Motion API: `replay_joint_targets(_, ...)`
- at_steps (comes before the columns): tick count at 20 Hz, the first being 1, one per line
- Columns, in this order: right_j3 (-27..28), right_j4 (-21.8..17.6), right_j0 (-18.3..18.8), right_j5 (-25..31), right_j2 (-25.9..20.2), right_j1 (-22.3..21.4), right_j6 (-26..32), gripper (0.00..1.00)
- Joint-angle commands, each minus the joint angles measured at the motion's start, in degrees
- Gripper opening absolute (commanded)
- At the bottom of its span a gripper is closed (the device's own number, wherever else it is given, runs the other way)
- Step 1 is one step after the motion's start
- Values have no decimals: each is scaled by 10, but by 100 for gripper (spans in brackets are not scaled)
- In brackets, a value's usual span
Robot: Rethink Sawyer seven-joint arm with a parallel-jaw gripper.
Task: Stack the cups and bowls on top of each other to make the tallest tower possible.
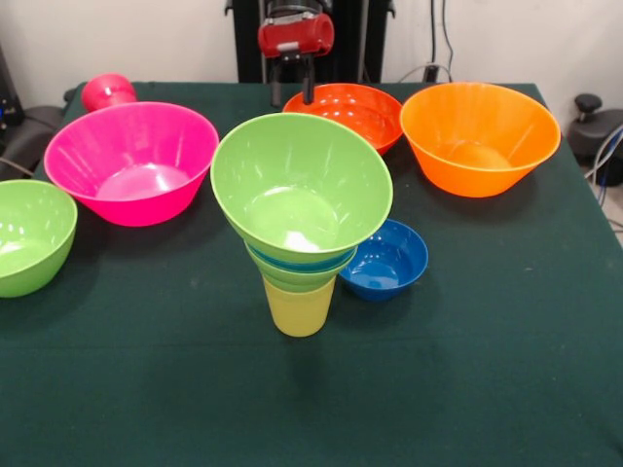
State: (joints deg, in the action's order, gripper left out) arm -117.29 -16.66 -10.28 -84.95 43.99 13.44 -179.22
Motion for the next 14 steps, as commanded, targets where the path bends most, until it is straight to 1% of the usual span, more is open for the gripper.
replay_joint_targets(1,-23,-102,0,166,-150,74,-27,100)
replay_joint_targets(4,-22,-105,1,174,-155,71,-30,100)
replay_joint_targets(9,-16,-128,11,188,-158,60,-41,100)
replay_joint_targets(14,-20,-141,19,203,-162,51,-46,100)
